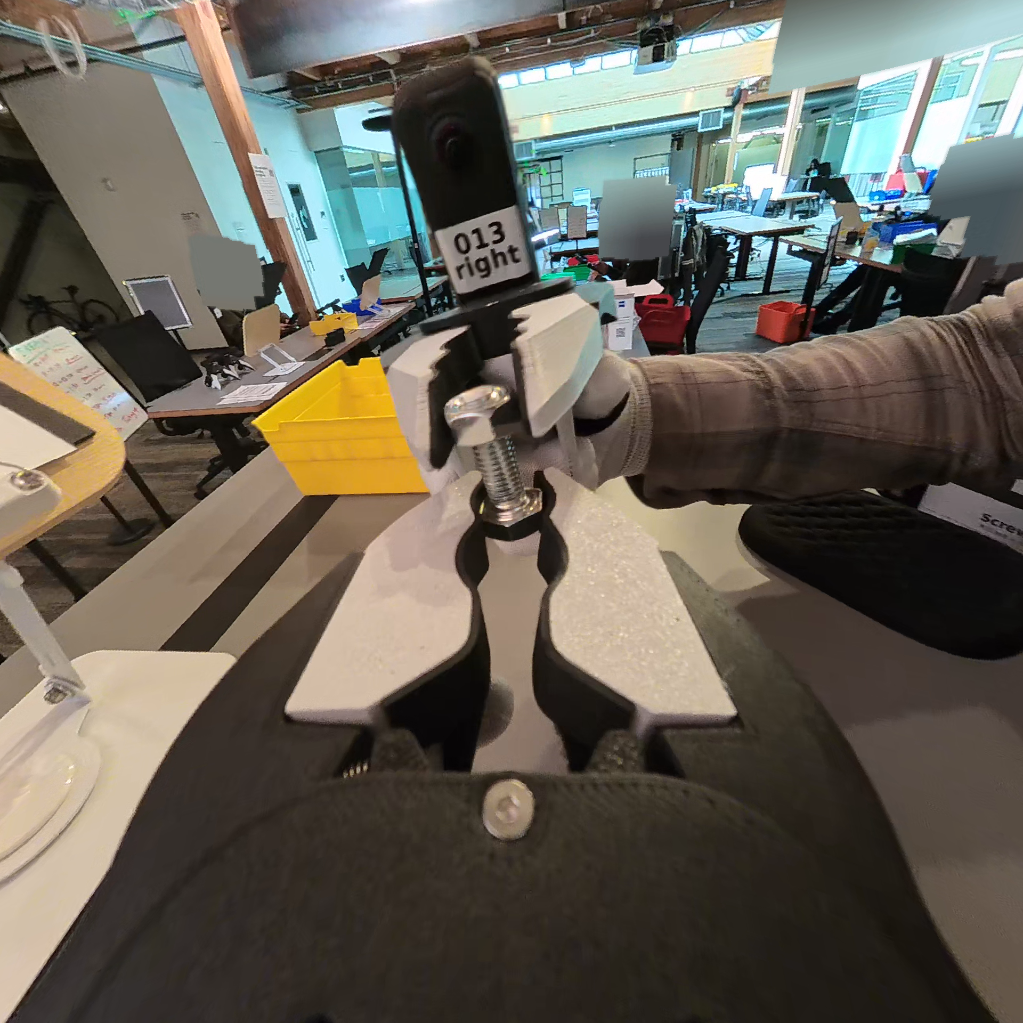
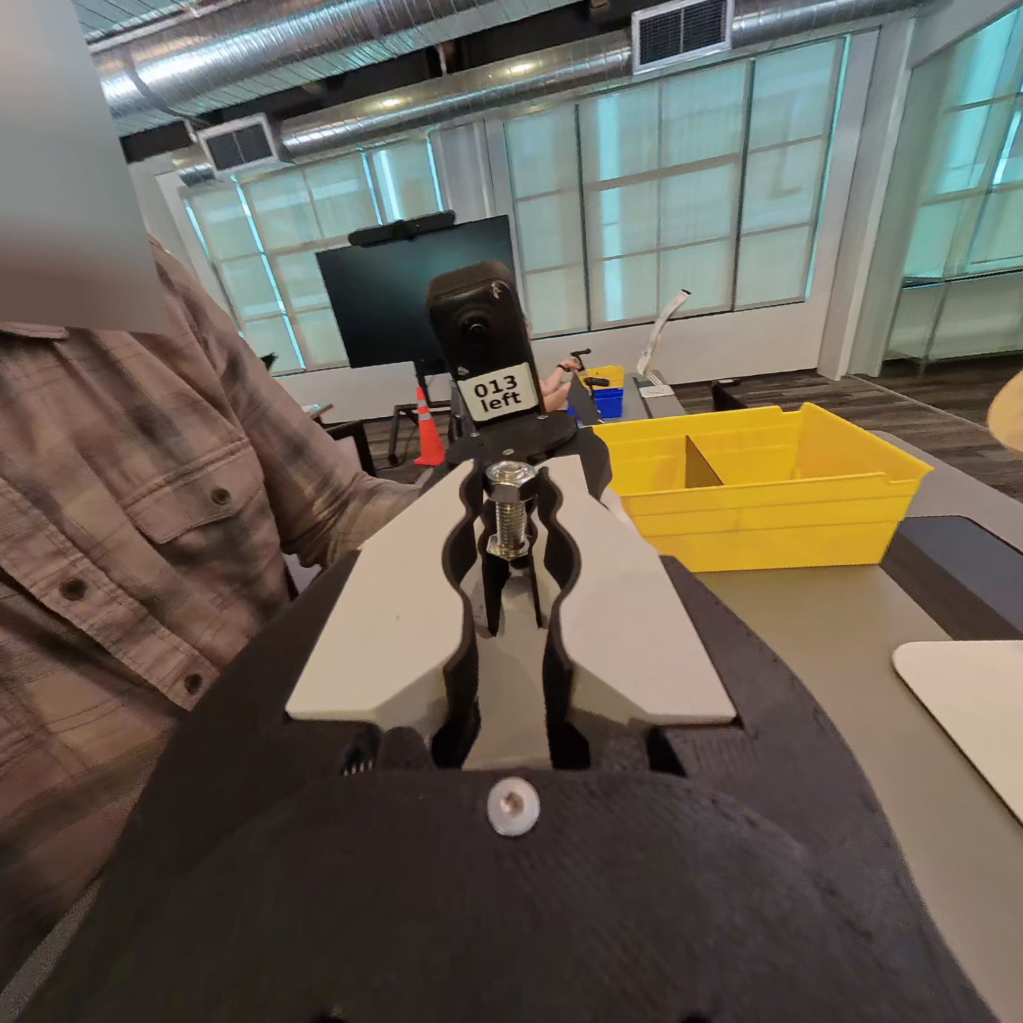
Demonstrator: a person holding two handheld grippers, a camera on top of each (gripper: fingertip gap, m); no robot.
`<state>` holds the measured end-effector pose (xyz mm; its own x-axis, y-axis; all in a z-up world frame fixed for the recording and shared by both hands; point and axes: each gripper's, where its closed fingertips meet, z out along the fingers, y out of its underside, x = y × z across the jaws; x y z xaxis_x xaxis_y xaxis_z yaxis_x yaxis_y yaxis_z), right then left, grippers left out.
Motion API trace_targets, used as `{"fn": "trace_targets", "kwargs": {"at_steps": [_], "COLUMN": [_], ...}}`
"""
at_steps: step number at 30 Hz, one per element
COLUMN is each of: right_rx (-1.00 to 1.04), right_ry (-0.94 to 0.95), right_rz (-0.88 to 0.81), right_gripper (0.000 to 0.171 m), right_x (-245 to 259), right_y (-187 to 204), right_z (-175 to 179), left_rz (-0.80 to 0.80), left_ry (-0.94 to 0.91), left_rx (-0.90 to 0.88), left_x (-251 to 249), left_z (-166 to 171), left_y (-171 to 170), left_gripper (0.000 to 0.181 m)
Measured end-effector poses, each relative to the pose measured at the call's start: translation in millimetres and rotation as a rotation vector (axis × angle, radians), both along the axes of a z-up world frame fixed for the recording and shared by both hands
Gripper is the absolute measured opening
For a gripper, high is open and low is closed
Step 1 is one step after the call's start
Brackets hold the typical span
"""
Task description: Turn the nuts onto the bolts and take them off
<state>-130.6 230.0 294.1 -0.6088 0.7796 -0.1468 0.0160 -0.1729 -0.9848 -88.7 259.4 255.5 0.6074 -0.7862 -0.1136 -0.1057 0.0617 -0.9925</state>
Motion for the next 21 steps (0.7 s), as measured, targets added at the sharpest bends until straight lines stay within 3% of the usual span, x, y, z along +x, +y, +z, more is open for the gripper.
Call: {"fn": "trace_targets", "kwargs": {"at_steps": [5, 14, 17, 21], "right_rx": [0.033, 0.165, 0.205, 0.178], "right_ry": [-0.005, 0.028, 0.026, 0.028], "right_rz": [-0.211, -0.976, -1.063, -1.003], "right_gripper": [0.017, 0.017, 0.017, 0.021], "right_x": [-14.9, -23.0, -21.5, -21.2], "right_y": [15.7, 37.1, 36.6, 31.7], "right_z": [-0.9, -0.4, 1.0, 8.1], "left_rz": [0.119, 0.321, 0.343, 0.291], "left_ry": [-0.025, 0.003, 0.030, -0.004], "left_rx": [-0.006, 0.020, 0.031, 0.022], "left_x": [-15.0, -28.8, -29.9, -25.0], "left_z": [0.6, 1.0, 2.2, 8.1], "left_y": [15.7, 32.5, 32.6, 27.0], "left_gripper": [0.014, 0.014, 0.014, 0.014]}}
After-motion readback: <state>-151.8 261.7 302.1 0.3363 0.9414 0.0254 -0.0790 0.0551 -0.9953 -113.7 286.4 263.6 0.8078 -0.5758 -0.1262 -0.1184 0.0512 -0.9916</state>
